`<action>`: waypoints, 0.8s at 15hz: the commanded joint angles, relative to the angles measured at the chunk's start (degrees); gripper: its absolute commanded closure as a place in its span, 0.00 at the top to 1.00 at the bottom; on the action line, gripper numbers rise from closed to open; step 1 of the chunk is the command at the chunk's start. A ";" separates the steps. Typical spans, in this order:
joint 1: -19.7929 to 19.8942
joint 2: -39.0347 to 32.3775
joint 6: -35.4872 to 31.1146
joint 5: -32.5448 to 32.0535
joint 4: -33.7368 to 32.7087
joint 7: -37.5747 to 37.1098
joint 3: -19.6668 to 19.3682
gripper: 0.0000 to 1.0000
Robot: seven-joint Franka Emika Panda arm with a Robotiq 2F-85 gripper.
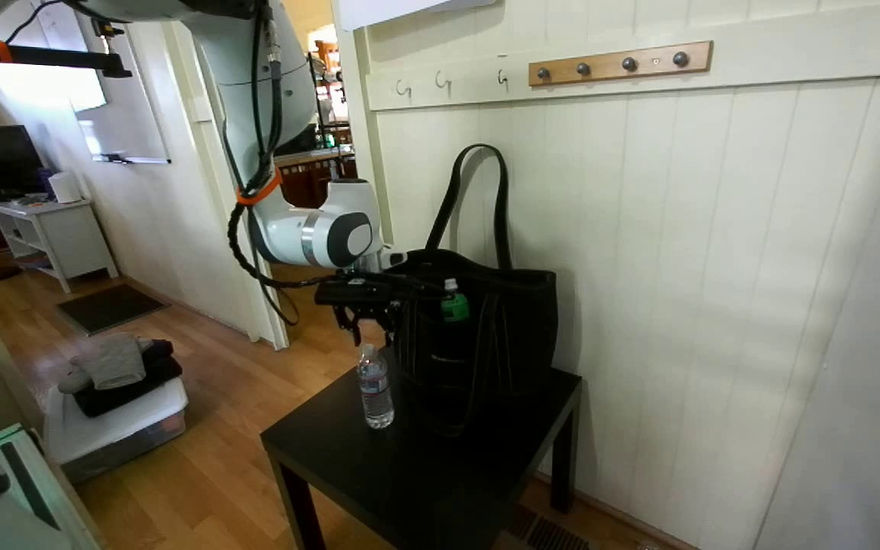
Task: Move the bottles from the bag to the cabinet
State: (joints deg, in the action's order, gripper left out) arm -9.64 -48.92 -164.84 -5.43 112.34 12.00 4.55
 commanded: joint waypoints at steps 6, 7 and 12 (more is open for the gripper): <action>1.08 4.04 -1.48 0.11 2.51 -3.31 1.35 1.00; 1.43 5.20 -1.90 0.41 3.09 -3.94 1.48 1.00; 1.12 9.55 -3.34 0.14 3.80 -7.27 -0.81 1.00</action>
State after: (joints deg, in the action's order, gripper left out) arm -8.66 -42.41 -165.74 -5.18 113.66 6.73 4.74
